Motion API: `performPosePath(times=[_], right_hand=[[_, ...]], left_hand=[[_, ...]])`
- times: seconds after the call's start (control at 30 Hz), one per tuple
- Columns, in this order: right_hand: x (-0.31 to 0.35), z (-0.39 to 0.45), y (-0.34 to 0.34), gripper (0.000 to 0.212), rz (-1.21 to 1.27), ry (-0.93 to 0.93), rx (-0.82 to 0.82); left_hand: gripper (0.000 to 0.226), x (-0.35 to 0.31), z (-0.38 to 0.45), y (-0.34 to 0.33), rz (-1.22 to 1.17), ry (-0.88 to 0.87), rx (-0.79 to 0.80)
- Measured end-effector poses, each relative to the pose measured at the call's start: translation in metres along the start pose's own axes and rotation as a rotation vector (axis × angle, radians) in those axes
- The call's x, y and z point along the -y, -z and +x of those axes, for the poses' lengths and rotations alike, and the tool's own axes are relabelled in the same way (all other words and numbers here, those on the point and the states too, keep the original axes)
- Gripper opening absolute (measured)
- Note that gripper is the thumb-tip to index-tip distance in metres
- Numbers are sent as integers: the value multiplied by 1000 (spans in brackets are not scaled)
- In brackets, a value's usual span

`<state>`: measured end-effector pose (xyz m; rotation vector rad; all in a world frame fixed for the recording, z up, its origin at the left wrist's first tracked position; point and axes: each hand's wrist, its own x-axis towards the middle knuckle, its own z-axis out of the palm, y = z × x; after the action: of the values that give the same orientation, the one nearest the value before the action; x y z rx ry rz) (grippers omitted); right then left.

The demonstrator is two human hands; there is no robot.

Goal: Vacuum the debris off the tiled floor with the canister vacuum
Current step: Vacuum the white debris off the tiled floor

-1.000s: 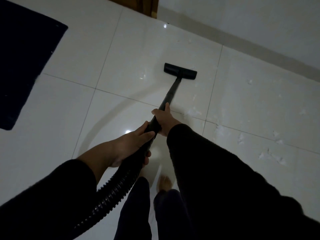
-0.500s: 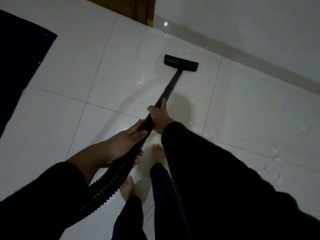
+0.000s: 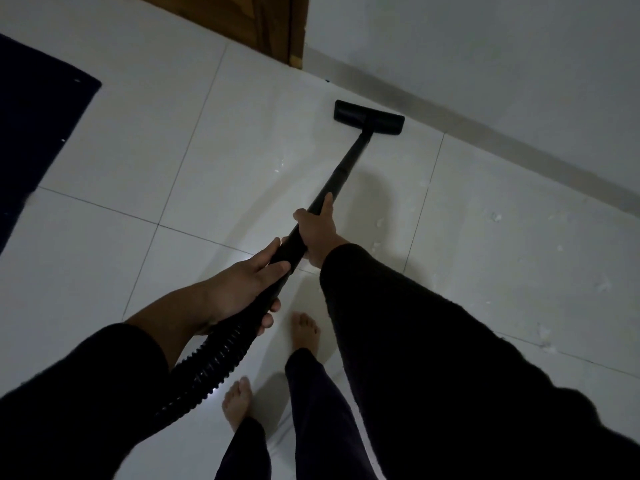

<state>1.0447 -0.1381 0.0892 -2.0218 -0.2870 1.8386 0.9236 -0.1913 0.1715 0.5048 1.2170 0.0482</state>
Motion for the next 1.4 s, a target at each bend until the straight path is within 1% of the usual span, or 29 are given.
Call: performPosePath(times=[0.37,0.6,0.8,0.9,1.0,1.13,1.23,1.4], right_hand=[[23,11,24,85,21,-4,-21],[28,15,45,81,94,17,-58],[35,27,53,82,117,14,-32],[37,25,52,82,66,-10,-34],[39,21,56,80,-39,-4,-47],[35,7,67,89,-137,-67,-62],[24,-7,74,89,-155,-70,-69],[-1,-32,87,82,-84,-53,-76]], left_hand=[[58,-27,16,-14,31,2,0],[58,-42,21,-22,68,14,32],[57,-55,33,-24,103,28,21],[56,-56,33,-26,95,44,20],[55,-56,29,-34,56,57,43],[53,-50,19,-51,-29,74,61],[54,-40,6,-65,-55,74,70],[56,-24,-13,-83,-26,86,92]])
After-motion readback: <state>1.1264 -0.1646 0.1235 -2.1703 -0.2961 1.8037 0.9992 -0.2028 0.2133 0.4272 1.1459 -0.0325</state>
